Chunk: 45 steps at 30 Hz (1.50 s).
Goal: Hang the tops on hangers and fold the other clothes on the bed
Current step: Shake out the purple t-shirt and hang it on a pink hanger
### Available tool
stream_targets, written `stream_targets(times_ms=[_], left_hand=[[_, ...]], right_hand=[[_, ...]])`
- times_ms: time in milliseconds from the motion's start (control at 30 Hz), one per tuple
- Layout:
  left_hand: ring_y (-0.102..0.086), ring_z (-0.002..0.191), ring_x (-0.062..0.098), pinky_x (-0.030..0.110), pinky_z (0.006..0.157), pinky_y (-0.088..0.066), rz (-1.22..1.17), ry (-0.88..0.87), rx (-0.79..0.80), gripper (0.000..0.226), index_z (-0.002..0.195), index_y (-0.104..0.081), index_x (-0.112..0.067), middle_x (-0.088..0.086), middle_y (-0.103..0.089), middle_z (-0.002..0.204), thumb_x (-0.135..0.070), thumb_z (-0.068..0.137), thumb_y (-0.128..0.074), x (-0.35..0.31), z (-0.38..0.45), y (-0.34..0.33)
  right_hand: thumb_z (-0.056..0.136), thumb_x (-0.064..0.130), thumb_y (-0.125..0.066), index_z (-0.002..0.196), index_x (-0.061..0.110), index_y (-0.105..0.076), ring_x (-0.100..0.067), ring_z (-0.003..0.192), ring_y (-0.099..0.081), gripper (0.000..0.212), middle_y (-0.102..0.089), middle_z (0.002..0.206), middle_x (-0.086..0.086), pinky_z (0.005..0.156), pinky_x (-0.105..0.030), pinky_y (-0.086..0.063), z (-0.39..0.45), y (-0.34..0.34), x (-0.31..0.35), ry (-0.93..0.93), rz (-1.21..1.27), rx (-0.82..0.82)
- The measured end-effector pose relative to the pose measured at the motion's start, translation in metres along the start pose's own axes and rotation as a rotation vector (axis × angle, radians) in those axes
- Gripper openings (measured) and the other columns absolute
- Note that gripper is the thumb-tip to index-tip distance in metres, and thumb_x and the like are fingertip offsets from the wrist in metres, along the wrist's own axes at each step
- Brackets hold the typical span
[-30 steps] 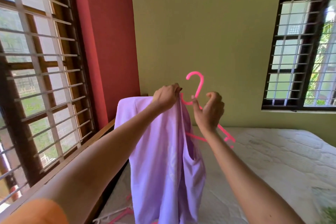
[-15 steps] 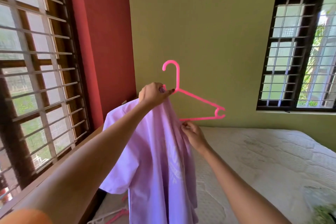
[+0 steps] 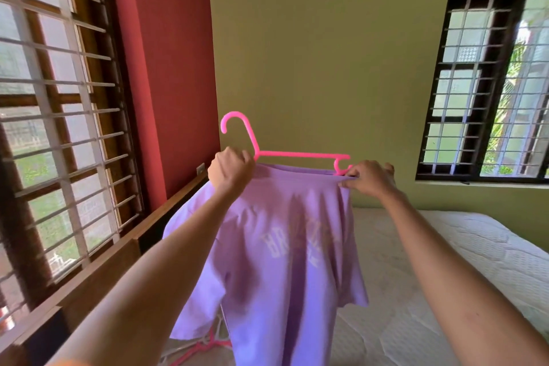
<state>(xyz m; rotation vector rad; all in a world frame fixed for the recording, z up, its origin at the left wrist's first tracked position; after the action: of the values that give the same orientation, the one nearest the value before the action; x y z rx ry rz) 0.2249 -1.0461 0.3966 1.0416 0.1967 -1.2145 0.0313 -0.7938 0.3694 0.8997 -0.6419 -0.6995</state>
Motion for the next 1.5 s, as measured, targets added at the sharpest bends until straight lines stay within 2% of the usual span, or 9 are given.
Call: stream_targets(times_ms=[200, 500, 633, 767, 933, 1000, 1100, 1267, 1500], left_hand=[[-0.059, 0.079, 0.044, 0.036, 0.061, -0.039, 0.124, -0.221, -0.032, 0.025, 0.078, -0.057, -0.001, 0.024, -0.064, 0.084, -0.021, 0.086, -0.044, -0.012, 0.003, -0.002], [-0.06, 0.081, 0.043, 0.035, 0.061, -0.033, 0.234, -0.397, -0.035, 0.026, 0.084, -0.056, 0.0, 0.023, -0.065, 0.088, -0.022, 0.089, -0.041, -0.043, 0.008, -0.007], [-0.064, 0.065, 0.043, 0.034, 0.053, -0.04, 0.291, -0.596, 0.033, 0.047, 0.074, -0.059, -0.001, 0.024, -0.065, 0.073, -0.035, 0.079, -0.027, -0.05, -0.011, -0.028], [-0.063, 0.082, 0.042, 0.036, 0.063, -0.042, 0.187, -0.365, 0.013, 0.04, 0.084, -0.062, -0.001, 0.023, -0.067, 0.088, -0.03, 0.084, -0.034, -0.031, 0.002, -0.026], [-0.06, 0.09, 0.042, 0.037, 0.074, -0.045, -0.043, -0.06, 0.011, 0.027, 0.083, -0.061, -0.001, 0.024, -0.065, 0.095, -0.02, 0.084, -0.043, -0.011, 0.021, -0.014], [-0.06, 0.084, 0.04, 0.035, 0.067, -0.043, -0.076, -0.078, 0.033, 0.022, 0.071, -0.055, -0.006, 0.023, -0.065, 0.088, -0.02, 0.084, -0.044, -0.013, 0.02, -0.019], [-0.049, 0.067, 0.035, 0.032, 0.058, -0.033, -0.112, -0.097, 0.041, 0.029, 0.056, -0.038, -0.01, 0.018, -0.057, 0.07, -0.019, 0.083, -0.046, -0.015, 0.023, -0.018], [-0.035, 0.06, 0.029, 0.03, 0.054, -0.026, -0.136, -0.106, 0.051, 0.034, 0.051, -0.027, -0.009, 0.004, -0.032, 0.05, -0.014, 0.08, -0.044, -0.02, 0.027, -0.014], [-0.054, 0.074, 0.03, 0.03, 0.06, -0.033, -0.263, -0.323, 0.263, 0.029, 0.07, -0.051, -0.014, 0.004, -0.054, 0.07, -0.041, 0.073, -0.039, -0.037, 0.019, -0.034]], right_hand=[[0.083, 0.04, -0.062, 0.11, 0.032, -0.067, -0.018, 0.142, -0.024, 0.028, -0.059, 0.129, 0.005, 0.113, -0.054, -0.001, 0.0, -0.005, 0.01, 0.093, -0.275, 0.091], [0.083, 0.041, -0.063, 0.11, 0.029, -0.066, -0.025, 0.138, -0.031, 0.03, -0.061, 0.124, 0.0, 0.108, -0.066, -0.001, 0.005, -0.009, -0.008, -0.069, -0.231, 0.077], [0.083, 0.029, -0.062, 0.106, 0.026, -0.068, -0.03, 0.125, -0.044, 0.023, -0.065, 0.113, -0.003, 0.104, -0.072, -0.004, 0.008, 0.023, -0.017, -0.242, -0.054, -0.129], [0.084, 0.017, -0.06, 0.114, 0.014, -0.062, -0.03, 0.115, -0.053, 0.03, -0.066, 0.112, -0.008, 0.105, -0.045, -0.029, 0.01, 0.03, 0.035, 0.103, -0.053, -0.229], [0.08, -0.003, -0.065, 0.094, -0.001, -0.07, 0.005, 0.07, -0.064, 0.015, -0.072, 0.088, -0.013, 0.071, -0.013, -0.048, -0.009, 0.012, 0.093, 0.374, 0.565, -0.084], [0.082, 0.002, -0.063, 0.091, 0.0, -0.069, -0.012, 0.073, -0.068, 0.012, -0.071, 0.088, -0.014, 0.071, -0.023, -0.05, -0.006, 0.022, 0.084, 0.292, 0.605, -0.205], [0.084, 0.04, -0.042, 0.104, 0.005, -0.065, -0.035, 0.093, -0.063, 0.047, -0.065, 0.102, -0.016, 0.084, -0.043, -0.046, 0.0, 0.027, 0.068, 0.217, 0.137, -0.355], [0.092, 0.058, -0.023, 0.101, 0.008, -0.052, -0.033, 0.103, -0.059, 0.058, -0.065, 0.105, -0.016, 0.087, -0.039, -0.036, 0.001, -0.005, 0.072, 0.16, -0.016, -0.08], [0.088, 0.061, -0.042, 0.116, 0.011, -0.05, -0.031, 0.111, -0.057, 0.058, -0.061, 0.119, -0.015, 0.082, -0.034, -0.042, 0.01, -0.01, 0.092, 0.07, 0.075, 0.02]])
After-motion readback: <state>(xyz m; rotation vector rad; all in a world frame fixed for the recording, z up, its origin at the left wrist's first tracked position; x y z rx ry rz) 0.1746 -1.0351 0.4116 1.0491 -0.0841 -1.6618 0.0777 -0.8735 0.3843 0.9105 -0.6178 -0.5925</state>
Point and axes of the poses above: each hand's wrist, its own z-axis towards the middle knuckle, its own y-axis out of the back of the hand, x = y × z, the point moved 10 cm from there along z, towards the middle knuckle
